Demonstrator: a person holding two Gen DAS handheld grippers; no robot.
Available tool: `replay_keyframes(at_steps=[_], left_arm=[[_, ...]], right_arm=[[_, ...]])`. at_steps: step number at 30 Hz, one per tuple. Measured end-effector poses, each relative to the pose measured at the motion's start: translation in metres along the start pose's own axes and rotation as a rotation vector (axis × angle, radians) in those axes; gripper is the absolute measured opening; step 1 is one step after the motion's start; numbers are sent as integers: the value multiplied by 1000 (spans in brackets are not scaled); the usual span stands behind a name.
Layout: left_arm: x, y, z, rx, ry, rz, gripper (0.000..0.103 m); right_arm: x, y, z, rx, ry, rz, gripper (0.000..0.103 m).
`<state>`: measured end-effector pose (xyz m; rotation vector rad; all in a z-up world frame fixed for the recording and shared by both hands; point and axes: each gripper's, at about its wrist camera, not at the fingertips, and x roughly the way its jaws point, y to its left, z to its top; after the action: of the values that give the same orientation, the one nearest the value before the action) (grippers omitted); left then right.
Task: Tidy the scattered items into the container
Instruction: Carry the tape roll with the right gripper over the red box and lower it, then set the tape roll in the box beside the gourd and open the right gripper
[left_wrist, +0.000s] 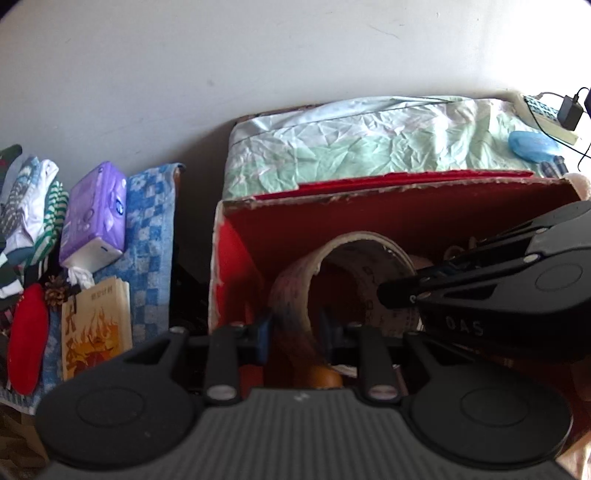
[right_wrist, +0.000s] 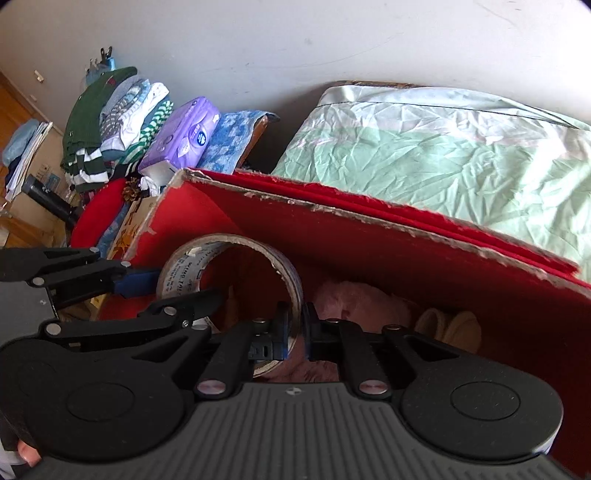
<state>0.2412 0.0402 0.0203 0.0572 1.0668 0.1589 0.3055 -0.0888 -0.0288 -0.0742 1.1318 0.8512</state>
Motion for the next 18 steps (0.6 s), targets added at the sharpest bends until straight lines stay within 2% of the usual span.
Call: replay_keyframes(at_steps=[3, 6, 7, 13, 18], left_arm=[[6, -7, 3, 38, -8, 37, 23], [12, -14, 8, 53, -5, 32, 22], [13, -17, 9, 63, -8, 23, 18], [19, -29, 13, 75, 2, -72, 18], [38, -29, 14, 70, 57, -94, 18]], right_arm=[[13, -7, 1, 14, 30, 16, 8], [17, -21, 2, 78, 47, 23, 7], [15, -23, 1, 87, 48, 21, 6], [2, -38, -7, 116, 74, -30, 6], [8, -39, -5, 131, 90, -90, 7]])
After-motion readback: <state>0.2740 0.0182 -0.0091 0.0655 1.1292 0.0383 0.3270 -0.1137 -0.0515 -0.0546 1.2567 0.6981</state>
